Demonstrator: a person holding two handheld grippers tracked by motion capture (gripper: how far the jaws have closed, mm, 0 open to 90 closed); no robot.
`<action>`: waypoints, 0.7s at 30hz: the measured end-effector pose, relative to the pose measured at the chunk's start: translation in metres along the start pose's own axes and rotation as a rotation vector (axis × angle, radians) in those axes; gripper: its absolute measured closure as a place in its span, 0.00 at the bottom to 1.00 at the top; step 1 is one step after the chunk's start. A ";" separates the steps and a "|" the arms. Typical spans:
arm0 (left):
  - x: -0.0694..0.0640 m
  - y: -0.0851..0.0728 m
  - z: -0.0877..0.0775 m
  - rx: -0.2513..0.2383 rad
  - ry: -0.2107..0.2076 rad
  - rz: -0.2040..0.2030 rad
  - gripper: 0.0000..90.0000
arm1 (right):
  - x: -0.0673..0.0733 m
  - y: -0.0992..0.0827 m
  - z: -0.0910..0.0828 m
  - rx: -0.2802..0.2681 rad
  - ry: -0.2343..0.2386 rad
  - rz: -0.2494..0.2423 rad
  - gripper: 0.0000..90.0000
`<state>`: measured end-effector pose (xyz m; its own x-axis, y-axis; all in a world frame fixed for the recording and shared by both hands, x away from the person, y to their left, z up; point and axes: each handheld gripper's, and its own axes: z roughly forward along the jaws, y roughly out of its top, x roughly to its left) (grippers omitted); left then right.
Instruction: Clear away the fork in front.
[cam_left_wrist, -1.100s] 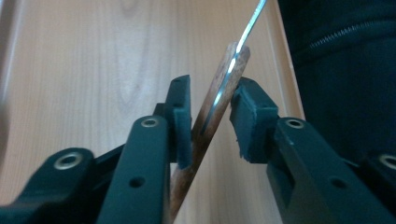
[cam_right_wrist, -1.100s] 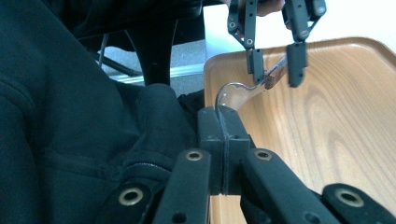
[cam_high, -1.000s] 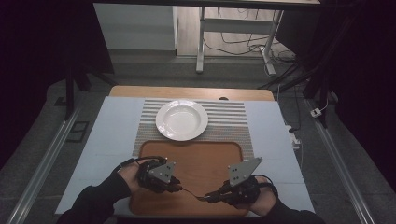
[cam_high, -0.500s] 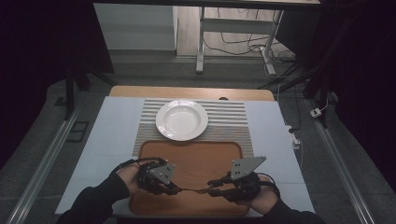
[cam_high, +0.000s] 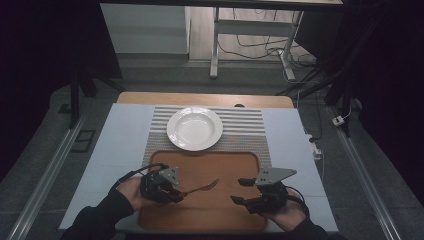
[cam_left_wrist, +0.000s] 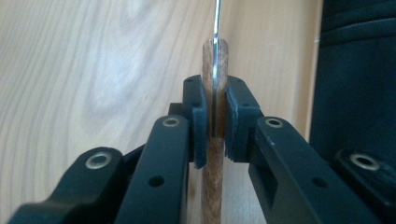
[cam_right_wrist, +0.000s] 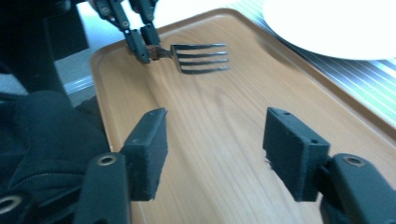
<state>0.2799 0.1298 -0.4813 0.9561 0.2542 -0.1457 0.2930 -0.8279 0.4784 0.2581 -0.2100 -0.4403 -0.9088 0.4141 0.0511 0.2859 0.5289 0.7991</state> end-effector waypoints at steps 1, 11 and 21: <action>0.000 -0.001 0.000 0.009 0.005 -0.013 0.89 | 0.000 -0.001 -0.002 0.000 -0.019 0.013 0.40; -0.007 -0.009 0.004 0.051 0.092 -0.199 0.89 | -0.009 -0.015 -0.013 0.022 -0.186 0.105 0.15; -0.004 -0.019 0.009 0.089 0.181 -0.406 0.89 | -0.005 -0.027 -0.026 0.034 -0.235 0.139 0.08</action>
<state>0.2704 0.1399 -0.4972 0.7504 0.6442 -0.1482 0.6508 -0.6808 0.3362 0.2471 -0.2460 -0.4467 -0.7659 0.6428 0.0151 0.4165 0.4781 0.7733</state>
